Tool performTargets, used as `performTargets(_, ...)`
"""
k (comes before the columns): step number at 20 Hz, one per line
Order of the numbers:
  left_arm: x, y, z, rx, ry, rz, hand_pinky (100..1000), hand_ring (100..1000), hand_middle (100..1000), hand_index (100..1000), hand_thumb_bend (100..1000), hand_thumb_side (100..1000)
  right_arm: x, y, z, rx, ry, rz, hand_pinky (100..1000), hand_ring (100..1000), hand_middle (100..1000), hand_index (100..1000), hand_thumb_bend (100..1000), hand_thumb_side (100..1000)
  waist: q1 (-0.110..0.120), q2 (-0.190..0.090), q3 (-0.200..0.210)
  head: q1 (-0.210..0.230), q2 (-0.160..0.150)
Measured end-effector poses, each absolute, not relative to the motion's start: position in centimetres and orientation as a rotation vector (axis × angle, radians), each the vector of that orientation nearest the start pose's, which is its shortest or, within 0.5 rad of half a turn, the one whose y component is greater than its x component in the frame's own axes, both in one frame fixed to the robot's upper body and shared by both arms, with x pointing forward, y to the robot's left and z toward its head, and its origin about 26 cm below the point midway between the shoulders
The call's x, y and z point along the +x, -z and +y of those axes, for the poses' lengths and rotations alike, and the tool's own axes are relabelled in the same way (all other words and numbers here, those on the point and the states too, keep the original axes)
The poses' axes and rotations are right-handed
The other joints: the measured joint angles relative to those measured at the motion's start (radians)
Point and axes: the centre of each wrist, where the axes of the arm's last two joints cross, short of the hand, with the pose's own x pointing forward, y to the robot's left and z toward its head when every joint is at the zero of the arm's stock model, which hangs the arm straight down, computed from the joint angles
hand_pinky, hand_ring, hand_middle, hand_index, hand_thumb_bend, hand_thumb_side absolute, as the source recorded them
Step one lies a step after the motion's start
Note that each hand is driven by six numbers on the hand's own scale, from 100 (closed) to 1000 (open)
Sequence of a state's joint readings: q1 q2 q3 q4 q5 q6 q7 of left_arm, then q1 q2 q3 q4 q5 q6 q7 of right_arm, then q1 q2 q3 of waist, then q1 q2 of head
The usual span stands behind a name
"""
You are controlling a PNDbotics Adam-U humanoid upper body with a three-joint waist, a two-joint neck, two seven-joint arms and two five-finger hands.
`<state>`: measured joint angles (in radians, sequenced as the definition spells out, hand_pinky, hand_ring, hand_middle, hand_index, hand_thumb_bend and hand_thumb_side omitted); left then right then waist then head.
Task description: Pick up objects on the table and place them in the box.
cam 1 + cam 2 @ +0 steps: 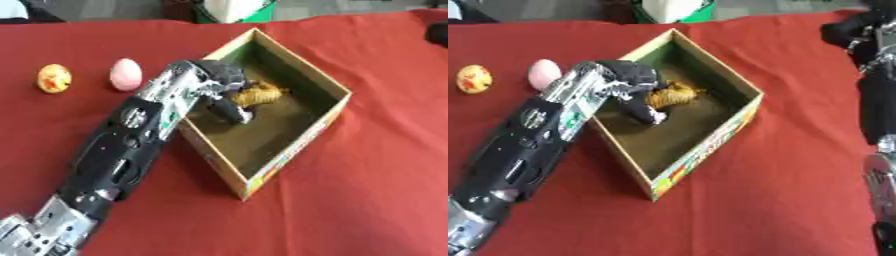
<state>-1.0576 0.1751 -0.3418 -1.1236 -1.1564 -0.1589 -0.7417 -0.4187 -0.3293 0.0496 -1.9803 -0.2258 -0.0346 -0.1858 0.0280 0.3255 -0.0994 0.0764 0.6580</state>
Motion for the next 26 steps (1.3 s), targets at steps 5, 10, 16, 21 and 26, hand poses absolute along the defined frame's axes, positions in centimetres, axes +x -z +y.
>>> performTargets(5, 44.9, -23.7, 9.2, 0.896, 2.067, -1.25, 843, 955, 907, 942, 532, 1000, 31.0, -22.5, -23.7, 0.083, -0.11, -2.381, 744, 659, 517, 793, 100, 621, 0.001, -0.001, 0.0, 0.0, 0.0)
performTargets(10, 44.7, -23.9, 9.2, 0.918, 2.084, -1.236, 849, 960, 911, 947, 520, 979, 31.0, -22.5, -23.7, 0.083, -0.109, -2.379, 744, 659, 517, 793, 100, 619, 0.001, -0.001, 0.0, 0.0, 0.0)
performTargets(16, 44.1, -25.1, 9.4, 0.959, 2.075, -1.269, 839, 948, 891, 921, 435, 934, 31.0, -22.3, -23.8, 0.079, -0.102, -2.369, 744, 658, 517, 793, 100, 618, 0.0, -0.006, 0.006, 0.0, 0.0)
performTargets(21, 42.8, -27.4, 9.8, 0.998, 2.025, -1.365, 819, 925, 845, 869, 378, 936, 31.0, -22.2, -23.8, 0.079, -0.101, -2.366, 745, 658, 517, 793, 100, 614, 0.0, -0.012, 0.013, -0.003, 0.0)
performTargets(26, 41.5, -29.4, 10.3, 1.009, 1.983, -1.446, 799, 903, 815, 858, 315, 922, 31.0, -22.0, -23.8, 0.08, -0.095, -2.36, 745, 659, 516, 793, 100, 614, -0.003, -0.014, 0.015, -0.007, 0.0)
